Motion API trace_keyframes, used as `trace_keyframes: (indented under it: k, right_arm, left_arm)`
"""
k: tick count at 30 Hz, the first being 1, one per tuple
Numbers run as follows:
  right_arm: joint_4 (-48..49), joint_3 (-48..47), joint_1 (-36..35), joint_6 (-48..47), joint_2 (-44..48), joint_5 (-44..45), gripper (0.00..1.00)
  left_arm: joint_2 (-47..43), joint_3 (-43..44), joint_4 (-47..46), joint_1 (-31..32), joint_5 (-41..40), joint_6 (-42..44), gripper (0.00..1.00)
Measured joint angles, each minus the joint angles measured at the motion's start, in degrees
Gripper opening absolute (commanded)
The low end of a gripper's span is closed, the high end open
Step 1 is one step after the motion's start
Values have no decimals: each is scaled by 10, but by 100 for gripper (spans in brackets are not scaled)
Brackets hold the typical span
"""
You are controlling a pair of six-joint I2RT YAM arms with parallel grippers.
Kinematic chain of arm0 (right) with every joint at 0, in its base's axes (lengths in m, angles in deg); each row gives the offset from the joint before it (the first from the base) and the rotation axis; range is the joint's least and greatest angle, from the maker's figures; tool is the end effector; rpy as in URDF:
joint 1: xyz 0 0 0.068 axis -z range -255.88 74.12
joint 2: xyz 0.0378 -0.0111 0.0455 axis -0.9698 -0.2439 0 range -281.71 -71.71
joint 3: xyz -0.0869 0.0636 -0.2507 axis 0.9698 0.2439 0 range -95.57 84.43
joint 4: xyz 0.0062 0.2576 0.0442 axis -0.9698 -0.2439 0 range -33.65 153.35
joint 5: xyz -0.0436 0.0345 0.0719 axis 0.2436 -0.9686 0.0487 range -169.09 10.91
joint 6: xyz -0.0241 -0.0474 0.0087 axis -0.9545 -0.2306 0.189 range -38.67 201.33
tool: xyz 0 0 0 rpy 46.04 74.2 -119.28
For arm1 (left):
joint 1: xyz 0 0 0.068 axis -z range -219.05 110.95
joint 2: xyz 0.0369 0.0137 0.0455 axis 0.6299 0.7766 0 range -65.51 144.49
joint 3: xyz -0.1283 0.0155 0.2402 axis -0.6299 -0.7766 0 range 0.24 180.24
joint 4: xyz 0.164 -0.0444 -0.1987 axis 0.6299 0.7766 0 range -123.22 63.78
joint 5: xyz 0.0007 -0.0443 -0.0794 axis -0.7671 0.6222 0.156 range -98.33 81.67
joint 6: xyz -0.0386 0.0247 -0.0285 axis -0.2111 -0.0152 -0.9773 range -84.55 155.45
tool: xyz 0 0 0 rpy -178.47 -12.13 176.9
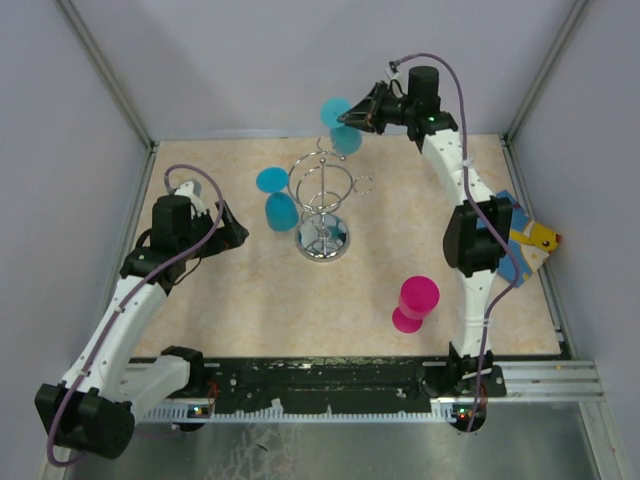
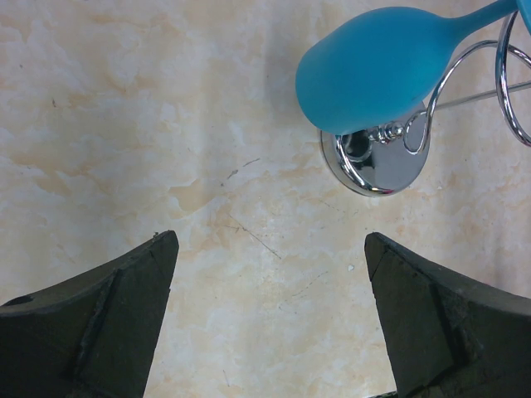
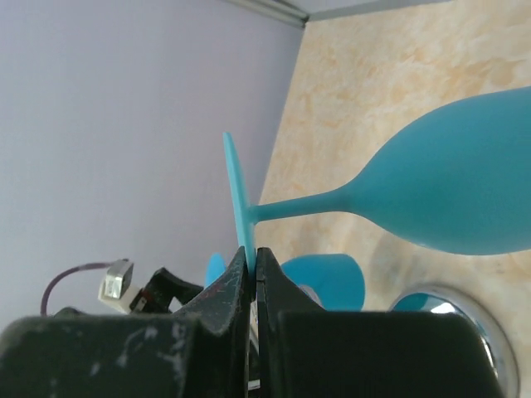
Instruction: Take the wine glass off the wine glass rack
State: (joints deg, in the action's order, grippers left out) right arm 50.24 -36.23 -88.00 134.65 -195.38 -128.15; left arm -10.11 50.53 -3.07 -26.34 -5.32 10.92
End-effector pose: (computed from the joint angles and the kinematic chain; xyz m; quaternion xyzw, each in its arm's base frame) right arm 0.4906 0.1330 0.3534 0.0223 0.7684 0.5747 0.2806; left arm 0.2034 -0.0478 0.3054 -0.0794 0.8843 -0.1688 0.4280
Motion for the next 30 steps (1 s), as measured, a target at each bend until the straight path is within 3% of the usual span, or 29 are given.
trace_keyframes:
  k: [4,14,24,30]
  right_arm:
    - [-100,-64,6,-82,-7,61,0]
    - [-324,-123,9,-299,-7,359,0]
    - [-379,-94,-53,-428,-11,664,0]
    - [-375,-80,-72,-476,-20,780,0]
  left_arm:
    - [0,0,0,-1,0,0,99]
    - [0,0,-1,-1,10,-1,99]
    - [3,0,-1,-1,16,-3,100]
    - [1,0,-1,-1,16,-3,100]
